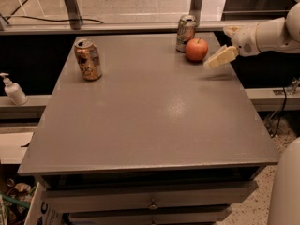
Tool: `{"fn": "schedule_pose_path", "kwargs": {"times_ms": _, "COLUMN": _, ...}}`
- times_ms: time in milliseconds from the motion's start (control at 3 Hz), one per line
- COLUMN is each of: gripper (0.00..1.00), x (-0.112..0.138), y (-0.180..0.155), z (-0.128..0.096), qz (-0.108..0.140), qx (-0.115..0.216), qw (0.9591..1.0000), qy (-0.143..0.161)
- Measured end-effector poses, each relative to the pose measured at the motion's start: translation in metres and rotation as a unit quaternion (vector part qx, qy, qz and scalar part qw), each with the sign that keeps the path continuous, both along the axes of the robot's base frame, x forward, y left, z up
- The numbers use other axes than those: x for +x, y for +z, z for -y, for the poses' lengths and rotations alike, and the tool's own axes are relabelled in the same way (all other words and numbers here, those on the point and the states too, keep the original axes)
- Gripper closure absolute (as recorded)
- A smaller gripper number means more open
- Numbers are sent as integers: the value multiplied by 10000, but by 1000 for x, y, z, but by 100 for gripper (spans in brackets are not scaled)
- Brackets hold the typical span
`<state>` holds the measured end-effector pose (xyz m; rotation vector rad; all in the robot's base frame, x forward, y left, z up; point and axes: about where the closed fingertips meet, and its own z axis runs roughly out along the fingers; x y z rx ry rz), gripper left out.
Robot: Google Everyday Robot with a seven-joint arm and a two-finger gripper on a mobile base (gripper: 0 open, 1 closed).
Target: Move apple near 7up can
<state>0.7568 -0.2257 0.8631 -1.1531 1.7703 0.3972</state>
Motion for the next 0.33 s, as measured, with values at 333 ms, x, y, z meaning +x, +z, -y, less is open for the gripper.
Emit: {"fn": "schedule_pose_path", "kwargs": {"times_ms": 333, "gripper": 0, "x": -21, "y": 4, "z": 43, "qz": 20, "qx": 114, "qw": 9997, "qy": -200}}
